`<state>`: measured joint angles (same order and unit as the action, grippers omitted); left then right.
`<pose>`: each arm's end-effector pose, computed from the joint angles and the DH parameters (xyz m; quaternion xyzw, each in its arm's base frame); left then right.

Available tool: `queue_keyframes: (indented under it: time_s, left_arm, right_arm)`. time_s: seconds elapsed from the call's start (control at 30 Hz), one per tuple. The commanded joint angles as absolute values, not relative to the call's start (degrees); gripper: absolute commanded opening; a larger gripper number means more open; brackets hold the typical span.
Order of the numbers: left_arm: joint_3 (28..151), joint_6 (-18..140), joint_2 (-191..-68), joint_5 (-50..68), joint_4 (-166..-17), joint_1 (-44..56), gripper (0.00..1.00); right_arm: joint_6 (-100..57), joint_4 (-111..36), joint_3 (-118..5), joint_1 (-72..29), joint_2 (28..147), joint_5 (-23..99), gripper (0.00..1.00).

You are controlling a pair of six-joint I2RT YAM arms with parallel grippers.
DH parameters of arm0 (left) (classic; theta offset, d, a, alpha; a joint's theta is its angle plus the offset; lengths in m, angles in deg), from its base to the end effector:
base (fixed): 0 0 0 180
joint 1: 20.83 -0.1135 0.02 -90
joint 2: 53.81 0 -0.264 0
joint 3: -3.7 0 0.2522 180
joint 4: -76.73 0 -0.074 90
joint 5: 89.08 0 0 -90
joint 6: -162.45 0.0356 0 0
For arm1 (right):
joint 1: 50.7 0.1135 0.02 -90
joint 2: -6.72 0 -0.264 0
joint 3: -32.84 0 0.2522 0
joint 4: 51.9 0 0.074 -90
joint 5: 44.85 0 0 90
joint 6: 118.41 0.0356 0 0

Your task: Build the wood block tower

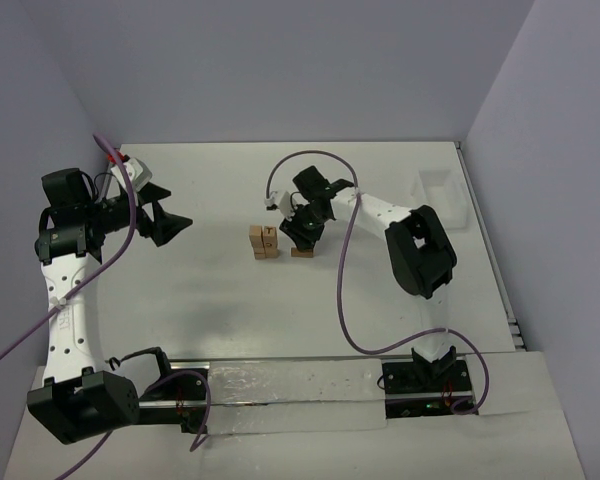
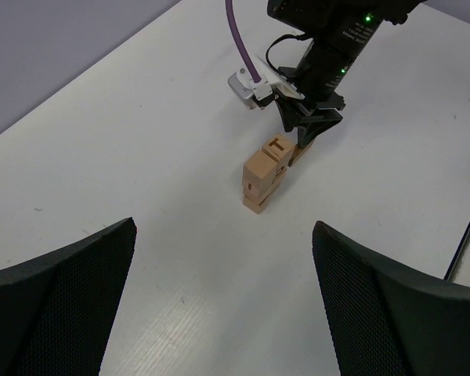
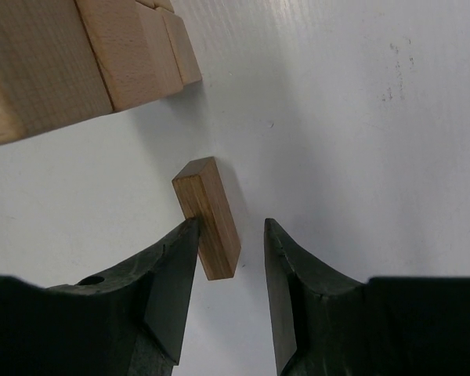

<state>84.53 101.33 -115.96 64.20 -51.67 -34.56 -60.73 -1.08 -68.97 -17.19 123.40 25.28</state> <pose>0.2127 0.0192 0.3788 0.3470 0.7083 -0.2816 0.5464 0.3490 0.2456 0.1867 -0.5537 0.7886 0.1708 0.2056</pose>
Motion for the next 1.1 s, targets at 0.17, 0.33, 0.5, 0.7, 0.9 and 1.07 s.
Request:
queue_keyframes:
  time_s: [0.17,0.33,0.5,0.7,0.9,1.07]
  left_arm:
    - [85.0,100.8,-115.7,66.2,-54.2,-35.2,0.99]
    - [85.3,101.1,-115.9,66.0,-54.1,-35.1,0.99]
    - [84.8,100.7,-115.9,66.5,-54.7,-35.2,0.99]
    - [85.0,101.2,-116.0,66.4,-54.3,-35.2,0.99]
    - [85.1,100.9,-116.1,66.7,-54.4,-35.1,0.99]
    - [85.2,100.7,-116.2,66.7,-54.6,-35.2,0.99]
  right_arm:
    - [-61.5,1.8,-69.7,-18.5,123.5,27.5,0.46]
    - [-62.7,3.1,-69.5,-19.5,123.4,27.6,0.44]
    - [-63.4,3.4,-67.8,-20.9,121.7,27.3,0.44]
    - [-63.9,4.6,-66.8,-22.6,120.0,26.5,0.44]
    - [-64.2,6.2,-67.6,-23.2,116.8,22.7,0.50]
    - [-64.9,7.5,-68.9,-23.2,114.7,19.9,0.57]
